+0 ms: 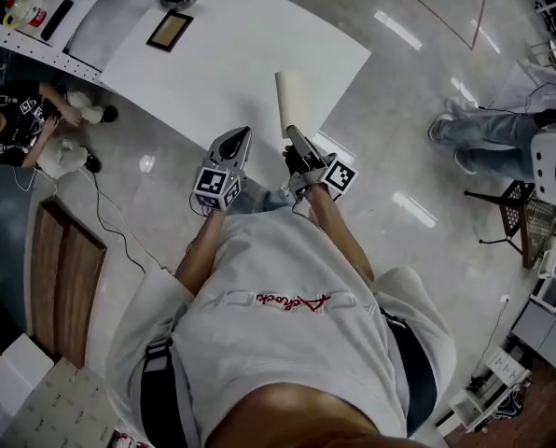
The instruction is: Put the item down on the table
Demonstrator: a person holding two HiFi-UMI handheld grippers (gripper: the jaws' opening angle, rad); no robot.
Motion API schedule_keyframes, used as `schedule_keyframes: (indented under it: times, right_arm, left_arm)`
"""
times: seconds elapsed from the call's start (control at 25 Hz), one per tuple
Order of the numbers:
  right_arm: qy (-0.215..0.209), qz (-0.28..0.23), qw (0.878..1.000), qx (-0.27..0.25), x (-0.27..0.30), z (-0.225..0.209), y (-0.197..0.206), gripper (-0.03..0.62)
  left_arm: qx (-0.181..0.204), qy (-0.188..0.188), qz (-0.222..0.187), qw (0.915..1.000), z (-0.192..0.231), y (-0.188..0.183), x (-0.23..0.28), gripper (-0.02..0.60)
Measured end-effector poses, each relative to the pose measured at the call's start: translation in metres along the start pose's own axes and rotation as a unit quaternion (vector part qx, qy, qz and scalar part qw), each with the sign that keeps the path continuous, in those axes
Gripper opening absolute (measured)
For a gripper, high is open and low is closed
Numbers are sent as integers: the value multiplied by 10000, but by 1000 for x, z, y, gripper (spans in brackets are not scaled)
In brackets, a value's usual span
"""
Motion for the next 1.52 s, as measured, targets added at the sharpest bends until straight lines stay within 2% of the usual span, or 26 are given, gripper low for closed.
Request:
schedule_keyframes:
  times: [0.32, 0.76, 1.32, 1.52]
  right_arm:
    - [200, -210, 9994, 164, 9, -13, 6, 189]
    - [526, -240, 9977, 361, -3, -31, 22, 189]
    - [849, -252, 9916, 947, -24, -62, 67, 189]
    - [875, -198, 9910, 990, -21, -68, 74, 189]
  left_arm:
    - [-29, 164, 145, 9998, 20, 1, 8, 18]
    - [-274, 369, 479, 9978, 19, 30, 10, 17]
    - [-399, 401, 737, 9957, 21, 55, 10, 18]
    - [-421, 392, 813, 9950, 23, 60, 9, 18]
Point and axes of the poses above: the fingertips, and each gripper's own axes: x forward along the fingers, z to its left, y out of its underside, the point moved 4 cm from there along -x, backward along the fingers, and after that the axes turned 12 degrees about z, right-handed, at the moved point
